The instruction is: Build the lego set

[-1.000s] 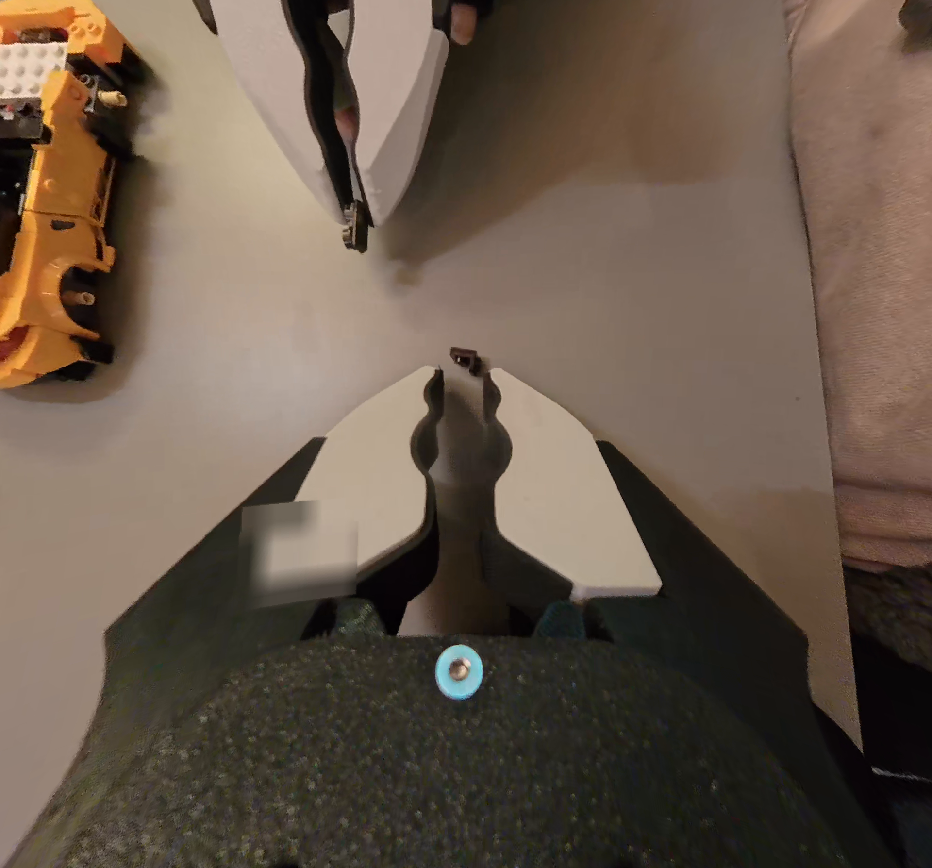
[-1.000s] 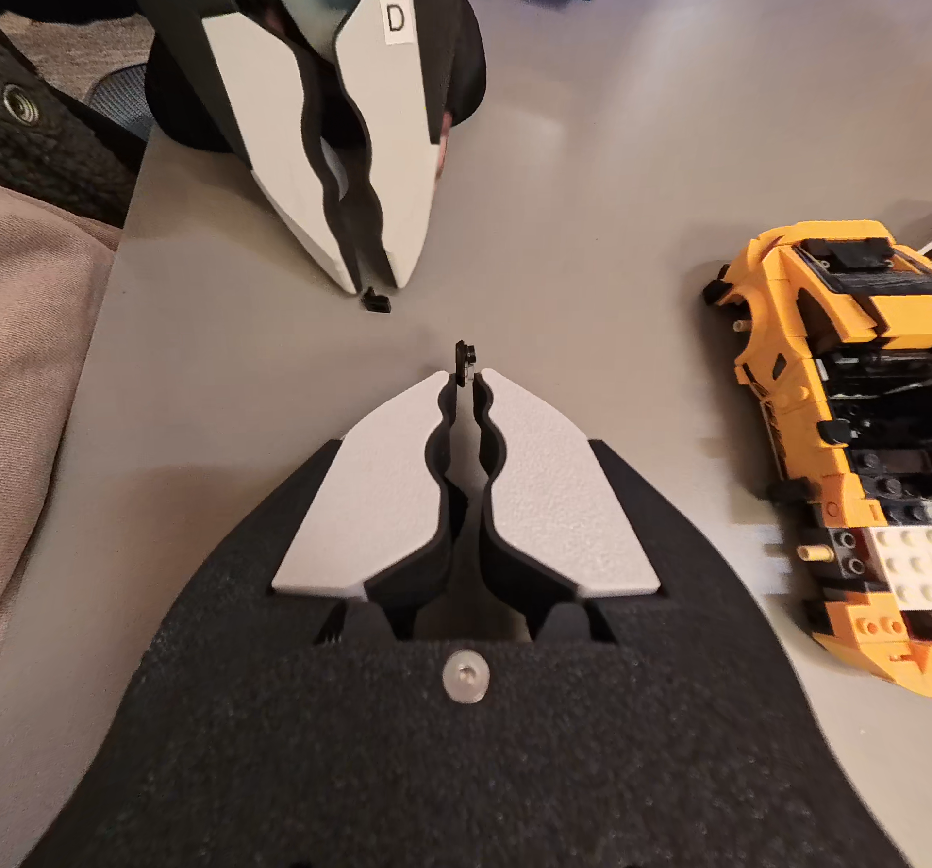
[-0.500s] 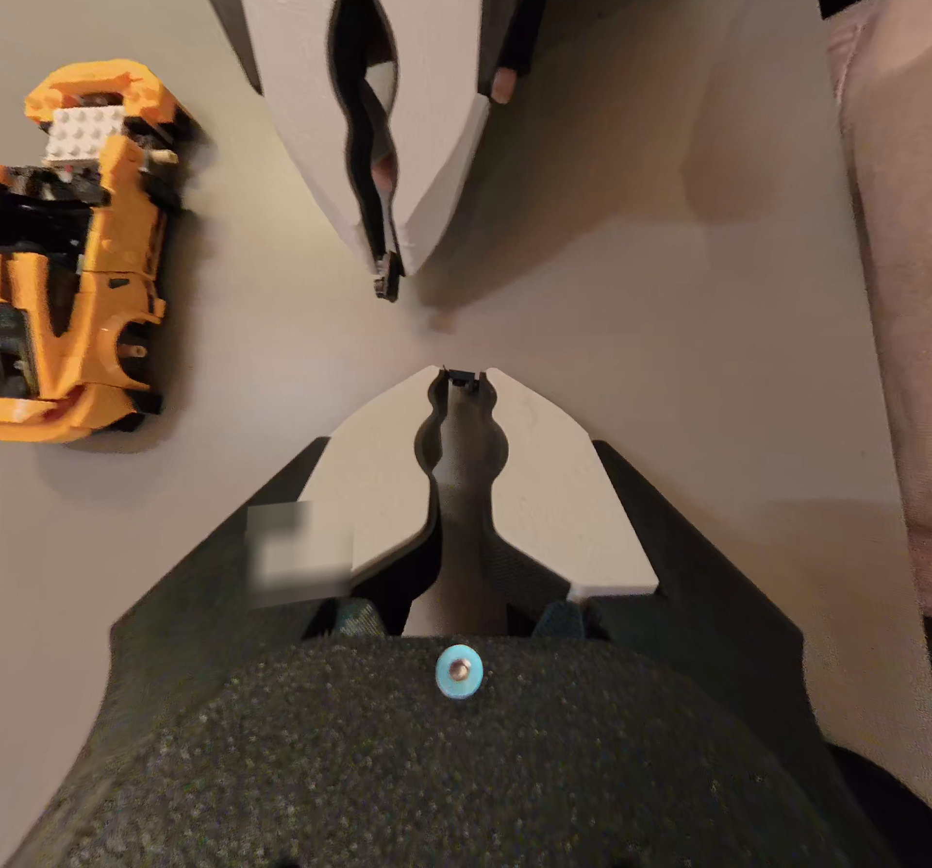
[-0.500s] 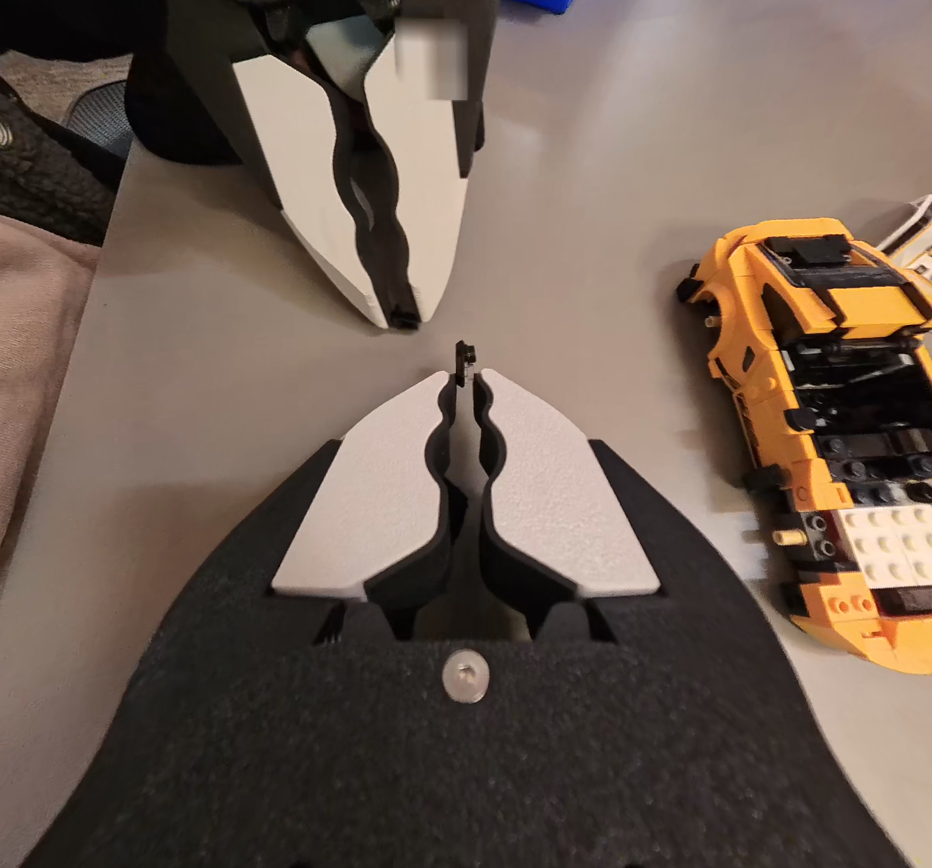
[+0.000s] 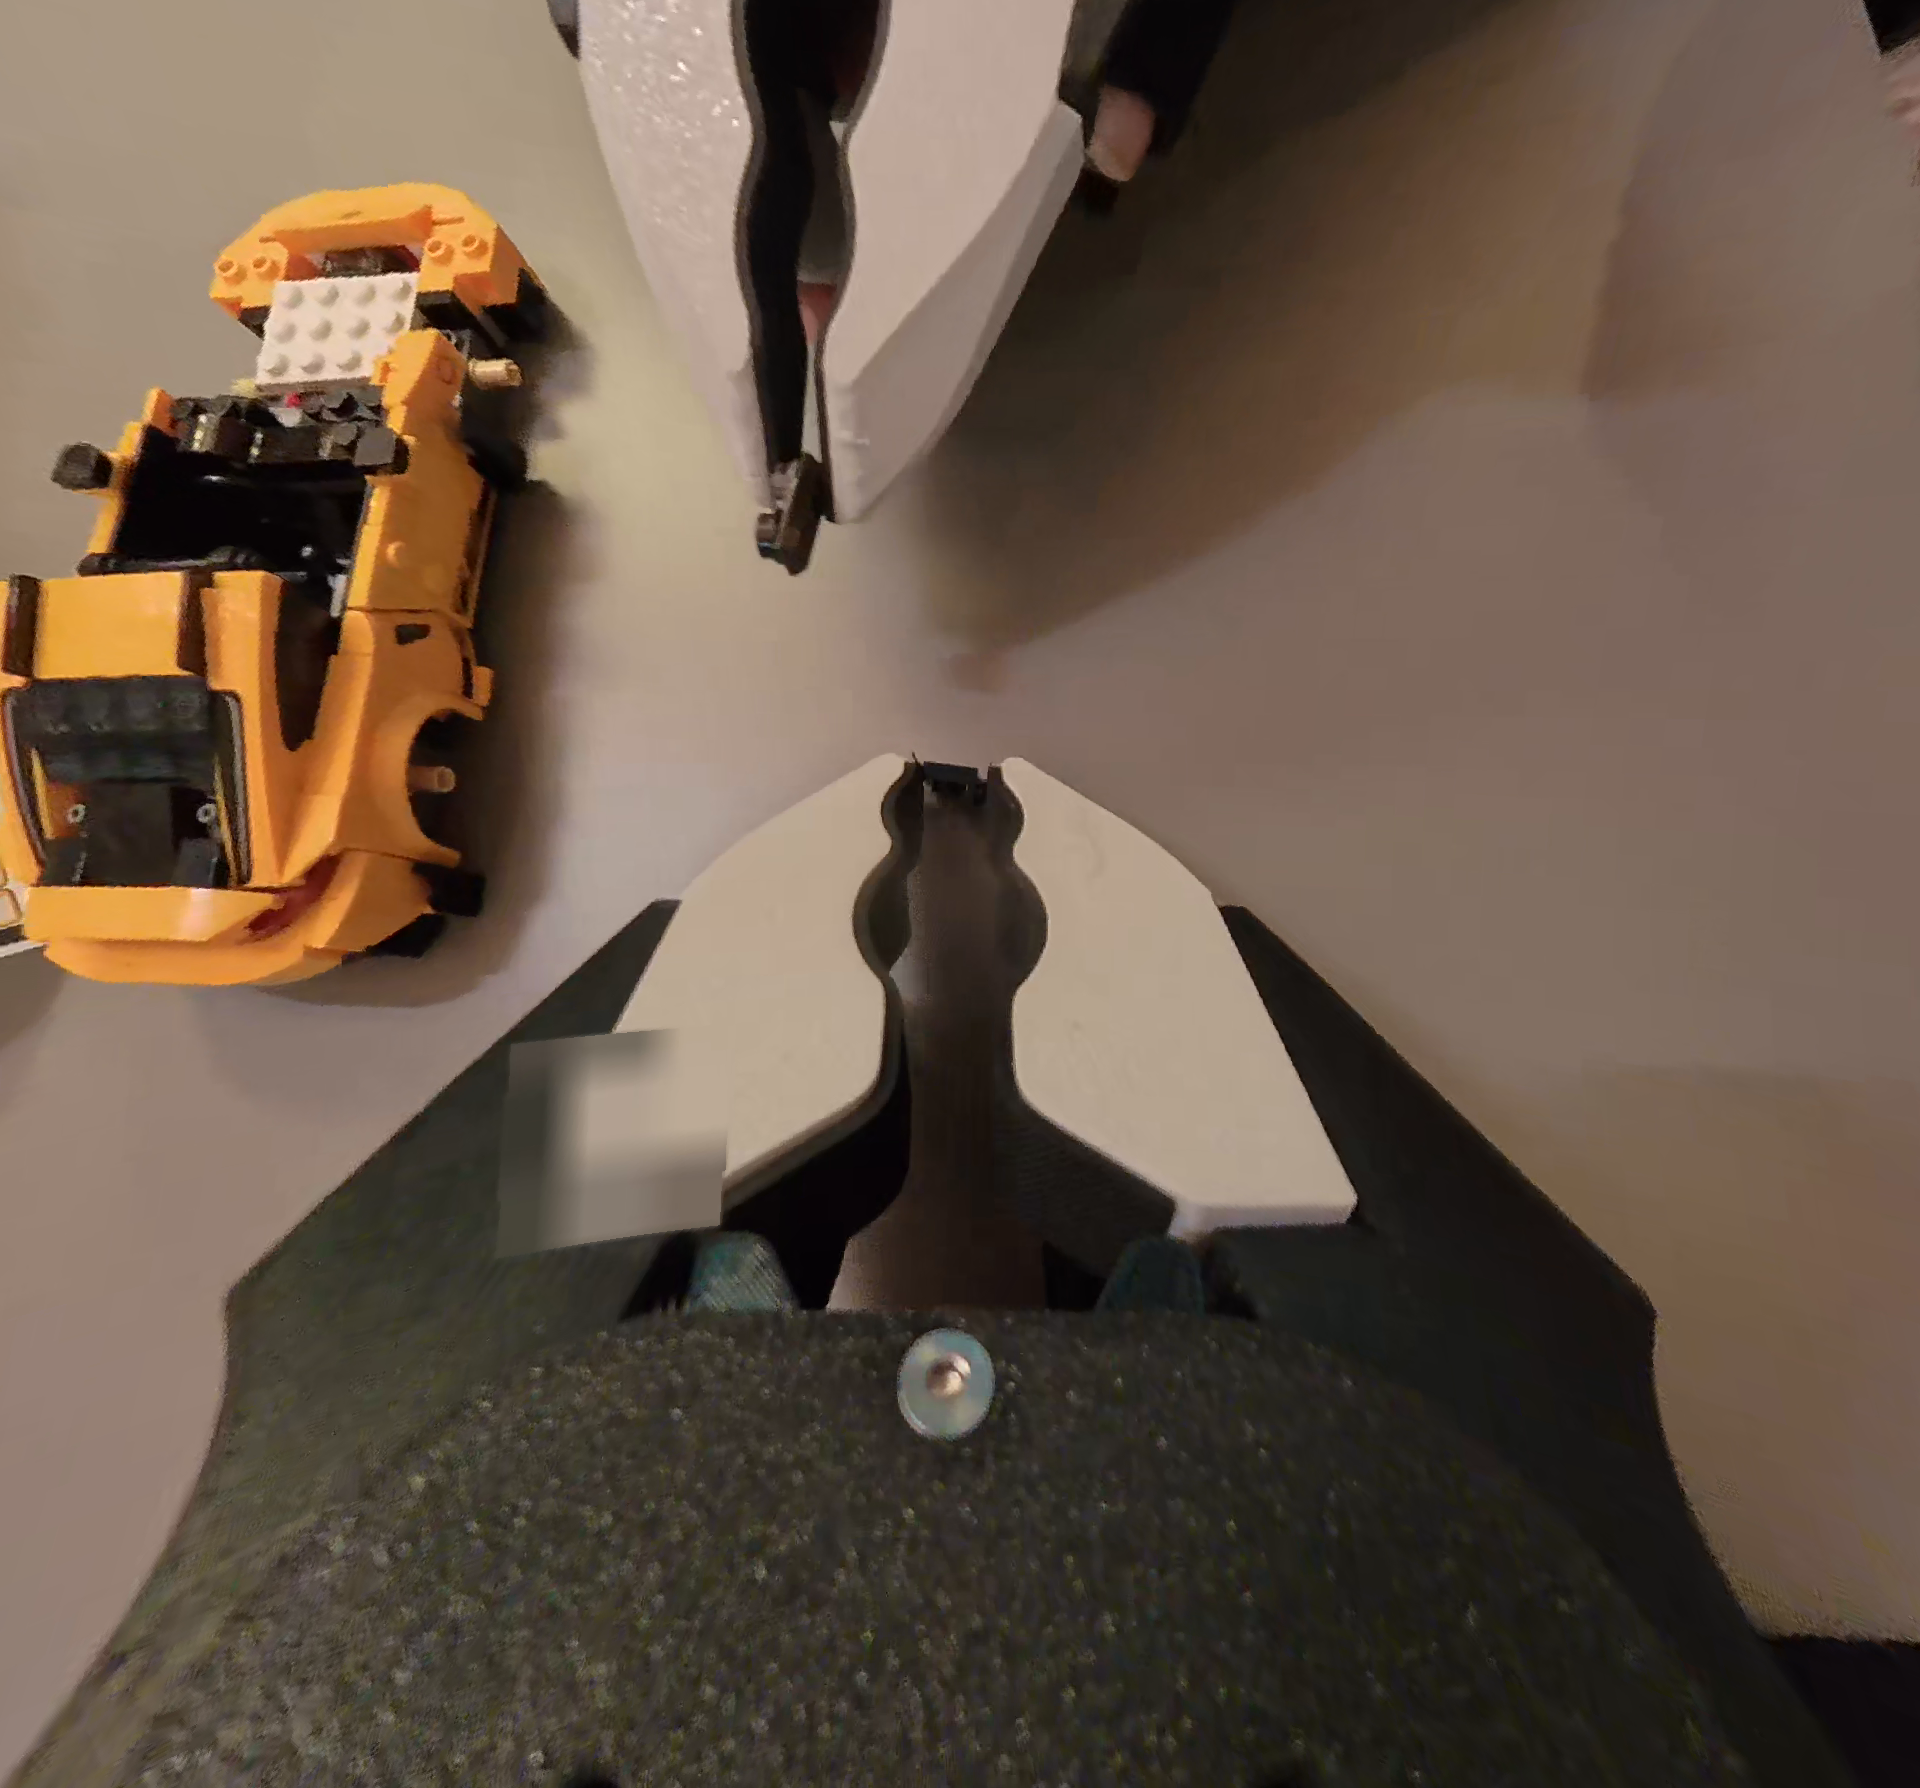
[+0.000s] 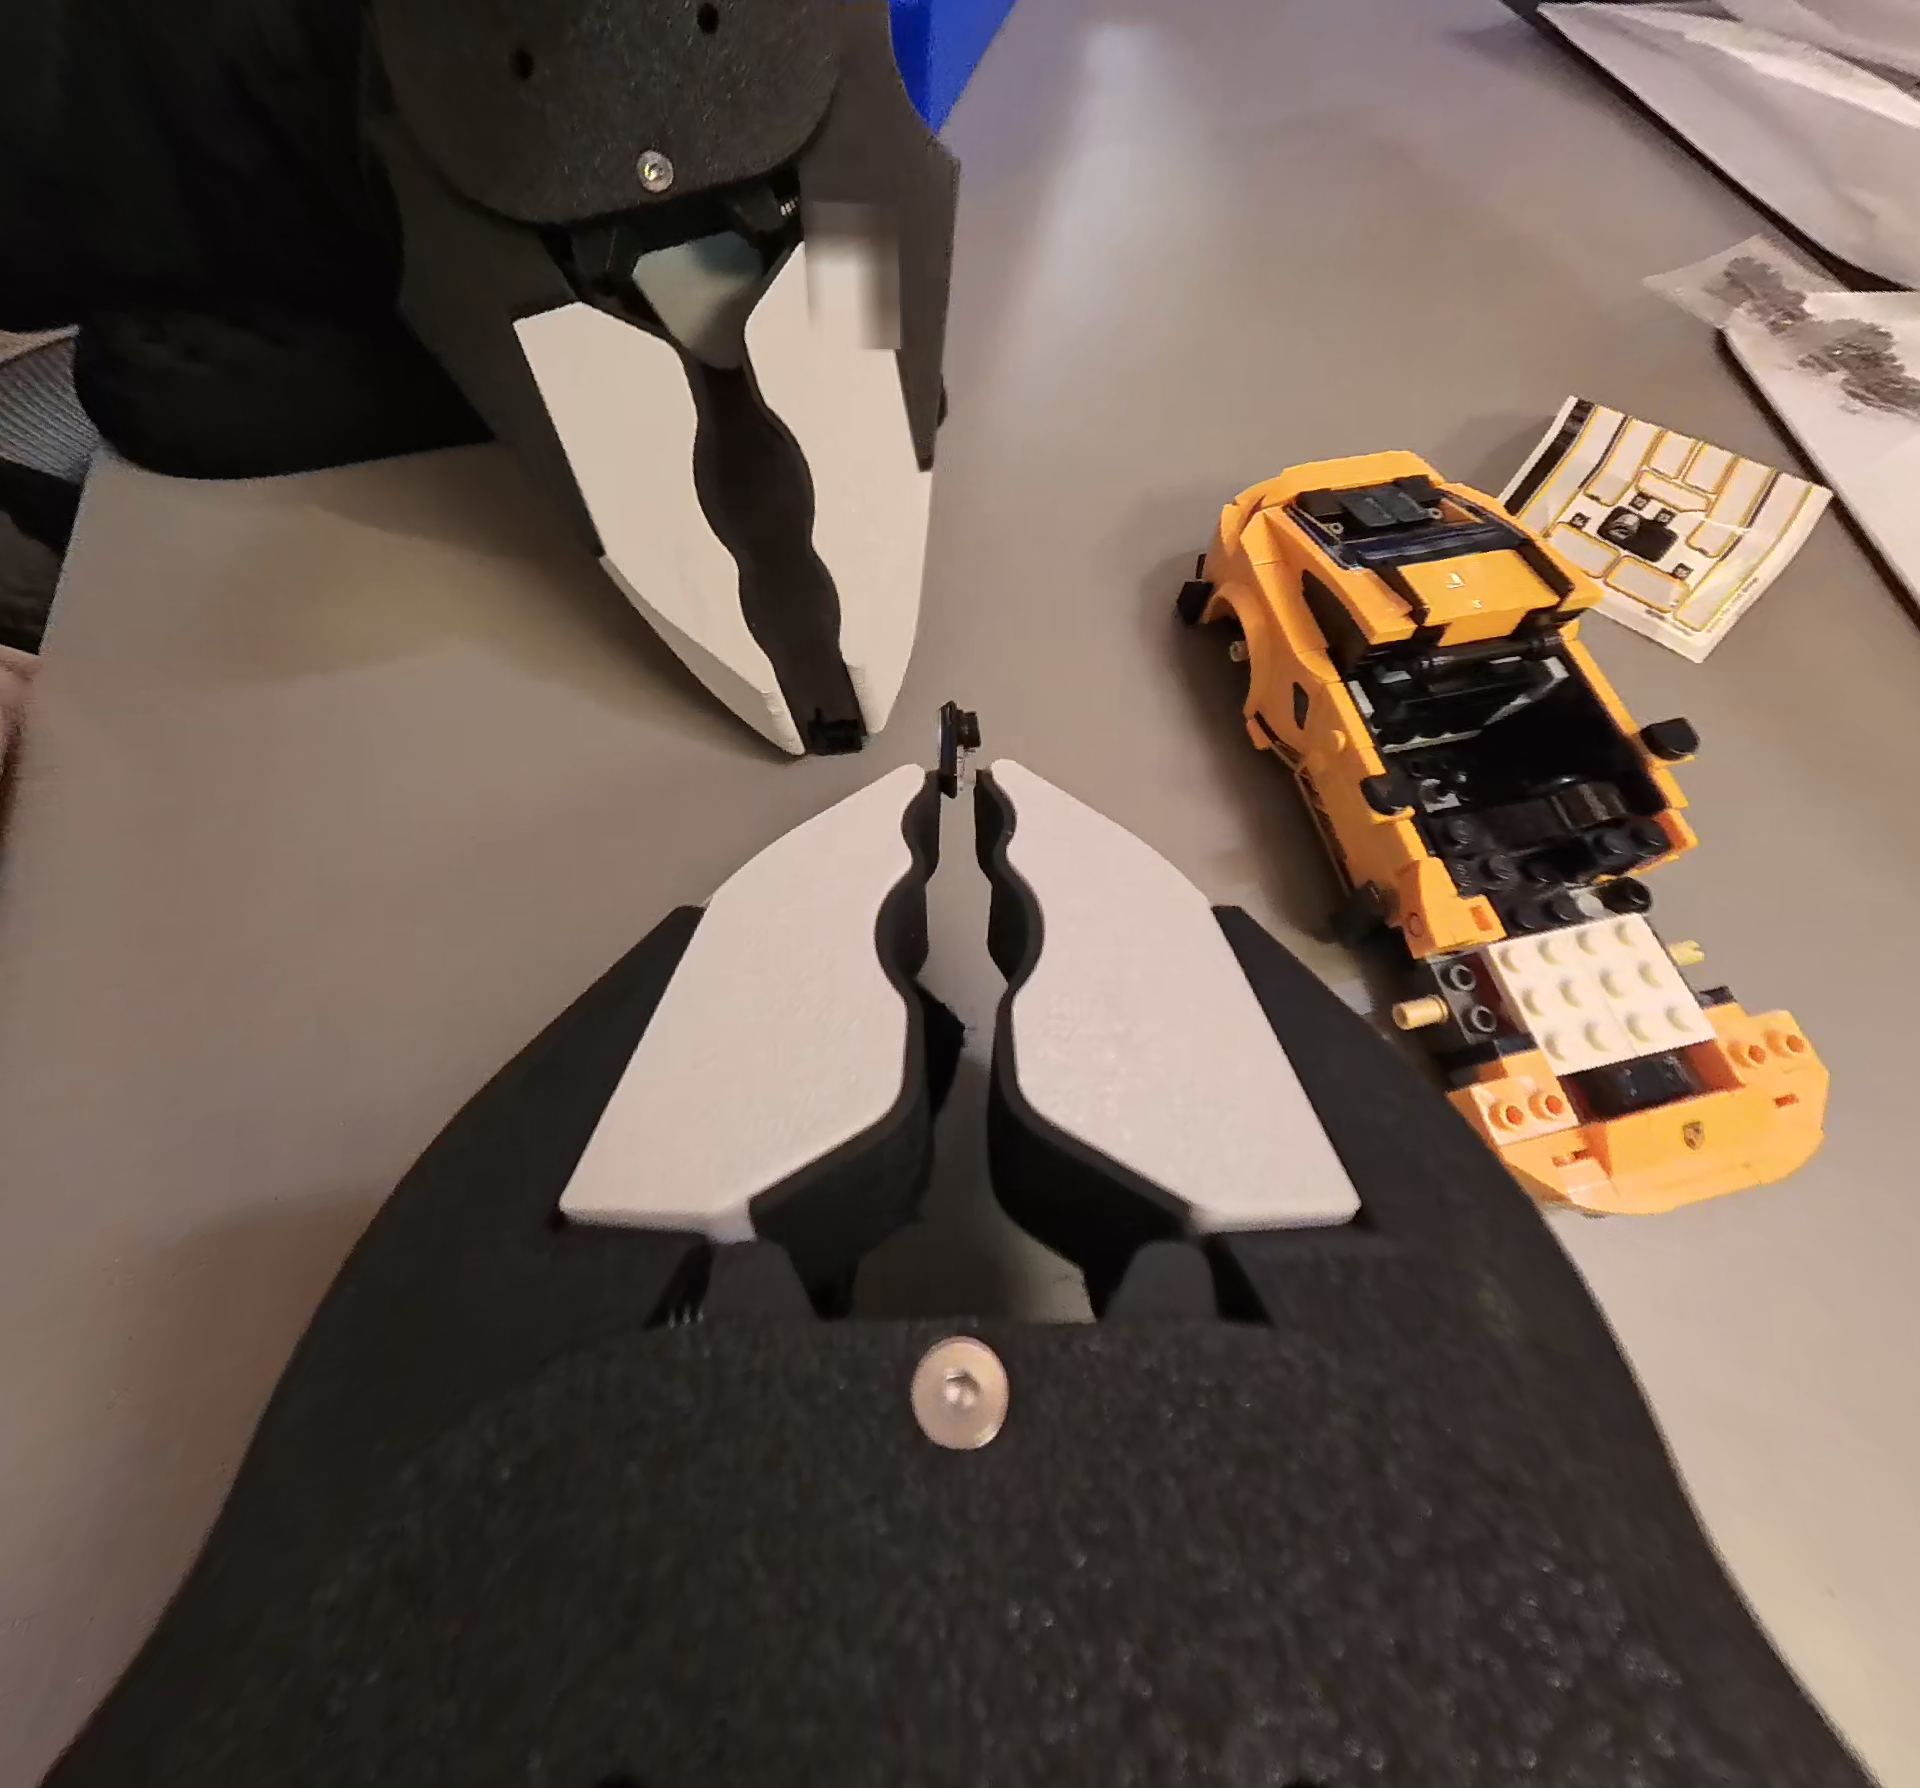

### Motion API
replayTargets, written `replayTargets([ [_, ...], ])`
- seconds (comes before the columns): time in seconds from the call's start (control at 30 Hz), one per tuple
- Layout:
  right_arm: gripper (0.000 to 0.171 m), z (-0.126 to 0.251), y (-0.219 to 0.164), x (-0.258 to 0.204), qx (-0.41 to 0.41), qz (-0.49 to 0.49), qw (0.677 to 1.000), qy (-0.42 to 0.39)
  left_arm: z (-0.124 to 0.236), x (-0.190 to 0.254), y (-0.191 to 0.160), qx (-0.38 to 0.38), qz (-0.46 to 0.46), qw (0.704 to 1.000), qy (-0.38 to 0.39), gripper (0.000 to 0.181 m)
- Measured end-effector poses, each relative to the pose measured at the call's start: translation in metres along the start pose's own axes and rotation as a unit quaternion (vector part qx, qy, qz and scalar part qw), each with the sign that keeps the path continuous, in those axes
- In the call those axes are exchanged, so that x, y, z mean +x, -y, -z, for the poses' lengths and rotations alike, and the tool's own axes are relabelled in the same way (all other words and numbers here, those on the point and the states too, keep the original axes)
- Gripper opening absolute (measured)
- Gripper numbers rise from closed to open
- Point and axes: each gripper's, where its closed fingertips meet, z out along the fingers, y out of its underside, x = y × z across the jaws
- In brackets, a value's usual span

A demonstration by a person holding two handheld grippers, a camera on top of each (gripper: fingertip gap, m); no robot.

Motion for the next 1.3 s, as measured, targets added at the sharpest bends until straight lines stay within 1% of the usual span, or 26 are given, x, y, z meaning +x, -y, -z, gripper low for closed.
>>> replayTargets([
  [0.43,0.006,-0.001,-0.001,-0.001,0.0,-0.004,1.0,0.007,0.0,0.011,0.001,0.017,-0.013,1.0,-0.023,0.011],
  [0.6,0.006,-0.002,-0.002,-0.001,-0.005,-0.003,1.0,0.005,0.001,0.018,0.002,0.019,-0.033,0.999,-0.035,0.011],
  [0.87,0.006,-0.003,-0.004,-0.002,-0.01,-0.002,1.0,0.007,0.0,0.016,0.002,0.019,-0.037,0.999,-0.027,0.011],
  [1.3,0.006,-0.004,-0.006,-0.002,-0.017,-0.002,1.0,0.008,0.0,0.02,0.003,0.026,-0.043,0.998,-0.04,0.011],
])
